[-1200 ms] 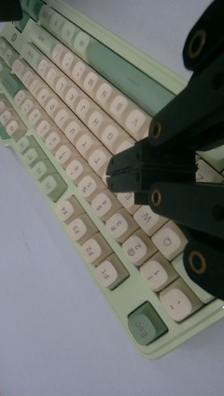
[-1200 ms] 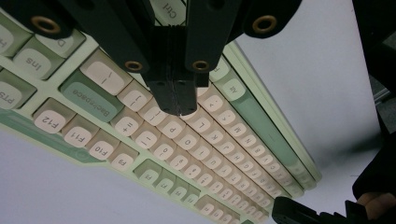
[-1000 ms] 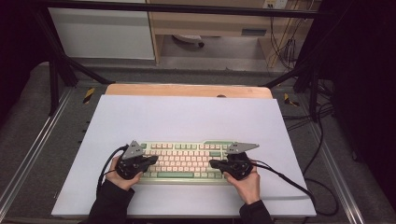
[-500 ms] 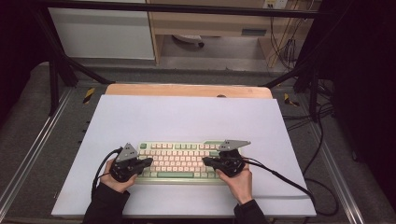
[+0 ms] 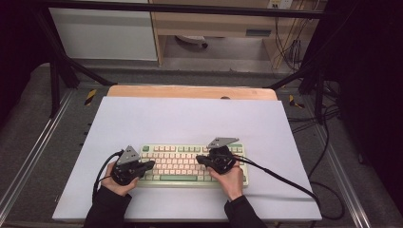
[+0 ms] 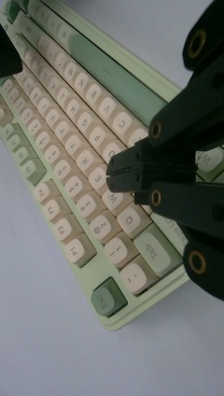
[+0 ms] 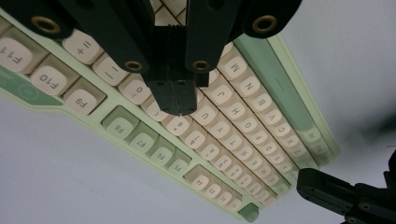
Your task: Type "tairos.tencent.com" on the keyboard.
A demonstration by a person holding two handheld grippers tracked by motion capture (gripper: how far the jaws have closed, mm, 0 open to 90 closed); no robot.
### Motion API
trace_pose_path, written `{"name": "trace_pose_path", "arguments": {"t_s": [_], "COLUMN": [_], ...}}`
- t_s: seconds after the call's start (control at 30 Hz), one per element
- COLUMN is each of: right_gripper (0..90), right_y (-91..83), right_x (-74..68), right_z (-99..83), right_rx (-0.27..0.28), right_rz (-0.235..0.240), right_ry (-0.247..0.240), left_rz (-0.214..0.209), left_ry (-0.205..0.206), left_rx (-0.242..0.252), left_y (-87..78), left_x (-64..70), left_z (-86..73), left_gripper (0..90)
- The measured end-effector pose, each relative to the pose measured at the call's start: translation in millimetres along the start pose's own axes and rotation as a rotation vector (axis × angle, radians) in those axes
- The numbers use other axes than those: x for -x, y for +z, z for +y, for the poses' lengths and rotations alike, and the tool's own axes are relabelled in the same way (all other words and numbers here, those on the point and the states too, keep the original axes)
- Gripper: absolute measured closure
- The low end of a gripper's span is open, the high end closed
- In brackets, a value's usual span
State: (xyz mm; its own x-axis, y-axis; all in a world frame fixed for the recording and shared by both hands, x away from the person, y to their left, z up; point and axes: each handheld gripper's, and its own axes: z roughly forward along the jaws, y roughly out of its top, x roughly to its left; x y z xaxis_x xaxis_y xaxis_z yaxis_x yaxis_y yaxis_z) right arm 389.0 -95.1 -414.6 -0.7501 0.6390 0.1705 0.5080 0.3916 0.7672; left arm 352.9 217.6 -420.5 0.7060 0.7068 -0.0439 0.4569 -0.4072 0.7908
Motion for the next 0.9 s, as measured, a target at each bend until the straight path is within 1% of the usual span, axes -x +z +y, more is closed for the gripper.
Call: {"name": "trace_pose_path", "arguments": {"t_s": [0.07,0.27,0.33,0.57,0.67,0.8,0.9], "right_gripper": [90.0,90.0,90.0,90.0,90.0,90.0,90.0], "right_y": [4.6,13.7,15.3,16.2,17.4,17.9,15.8], "right_x": [0.9,2.8,3.8,3.5,3.3,2.3,1.9], "right_z": [0.0,-3.1,-4.0,-4.5,-5.3,-6.2,-6.0], "right_rx": [-0.01,-0.034,-0.04,-0.037,-0.048,-0.043,-0.039], "right_rz": [-0.007,-0.022,-0.025,-0.026,-0.029,-0.024,-0.02], "right_ry": [-0.007,0.0,-0.01,-0.014,-0.012,-0.01,-0.017], "left_rz": [0.0,-0.001,-0.001,-0.002,-0.002,-0.001,-0.002], "left_ry": [0.0,0.0,0.001,0.0,0.001,0.0,0.001], "left_rx": [0.001,0.002,0.0,0.002,0.0,0.001,0.002], "left_y": [-0.1,0.0,0.4,0.1,0.6,0.5,0.1], "left_x": [0.0,-0.1,0.1,-0.1,0.2,-0.2,-0.1], "left_z": [0.1,0.1,0.1,0.1,0.1,0.0,0.2], "left_gripper": [90.0,90.0,90.0,90.0,90.0,90.0,90.0]}}
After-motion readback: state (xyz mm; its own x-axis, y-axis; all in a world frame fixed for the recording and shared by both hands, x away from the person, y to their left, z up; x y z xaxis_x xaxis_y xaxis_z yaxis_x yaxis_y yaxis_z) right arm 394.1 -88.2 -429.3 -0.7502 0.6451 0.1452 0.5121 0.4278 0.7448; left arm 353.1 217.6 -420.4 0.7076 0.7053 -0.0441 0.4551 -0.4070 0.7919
